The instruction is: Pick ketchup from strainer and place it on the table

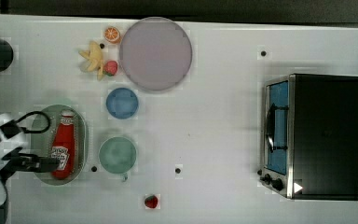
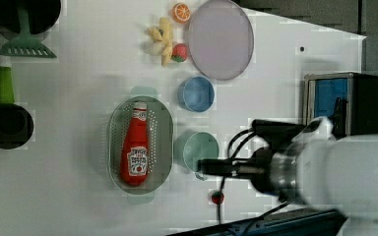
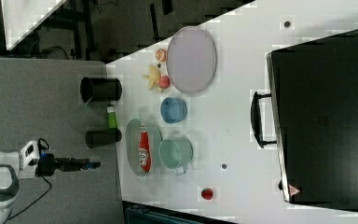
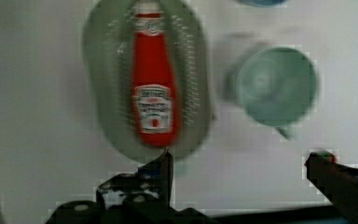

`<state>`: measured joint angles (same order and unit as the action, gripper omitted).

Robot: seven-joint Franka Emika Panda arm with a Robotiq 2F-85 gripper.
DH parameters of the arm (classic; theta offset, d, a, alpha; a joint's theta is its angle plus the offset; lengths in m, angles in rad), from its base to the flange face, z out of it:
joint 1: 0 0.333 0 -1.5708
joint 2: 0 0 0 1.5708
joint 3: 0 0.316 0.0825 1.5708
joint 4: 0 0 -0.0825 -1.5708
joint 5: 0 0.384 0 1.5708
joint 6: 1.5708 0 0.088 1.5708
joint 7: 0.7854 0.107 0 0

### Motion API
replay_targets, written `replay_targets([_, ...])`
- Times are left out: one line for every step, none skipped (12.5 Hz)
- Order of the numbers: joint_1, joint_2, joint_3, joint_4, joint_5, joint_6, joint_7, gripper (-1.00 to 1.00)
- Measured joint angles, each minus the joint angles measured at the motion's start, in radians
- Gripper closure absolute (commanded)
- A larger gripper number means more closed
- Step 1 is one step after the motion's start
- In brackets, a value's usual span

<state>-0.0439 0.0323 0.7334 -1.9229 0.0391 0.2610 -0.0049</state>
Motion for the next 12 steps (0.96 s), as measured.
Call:
replay_targets([0.002, 0.001, 0.03, -0.035, -0.005, 0.089, 0.002, -1.0])
replay_targets([0.009, 0.003, 0.05, -0.072, -0.012, 0.167, 0.003, -1.0])
replay_targets([0.019, 0.012, 0.061, -0.114, -0.021, 0.243, 0.004, -1.0])
replay_targets([0.033, 0.03, 0.065, -0.155, -0.045, 0.315, 0.004, -1.0])
replay_targets([0.041, 0.06, 0.069, -0.196, -0.055, 0.393, 0.004, -1.0])
replay_targets([0.044, 0.095, 0.067, -0.235, -0.081, 0.47, 0.005, -1.0])
replay_targets([0.043, 0.129, 0.063, -0.276, -0.122, 0.532, 0.011, -1.0])
replay_targets([0.041, 0.168, 0.058, -0.317, -0.134, 0.594, 0.021, -1.0])
replay_targets([0.036, 0.211, 0.053, -0.351, -0.14, 0.634, 0.028, -1.0])
replay_targets([0.029, 0.253, 0.05, -0.374, -0.147, 0.673, 0.035, -1.0])
replay_targets([0.026, 0.305, 0.049, -0.38, -0.163, 0.708, 0.05, -1.0])
replay_targets([0.027, 0.352, 0.047, -0.378, -0.193, 0.727, 0.055, -1.0])
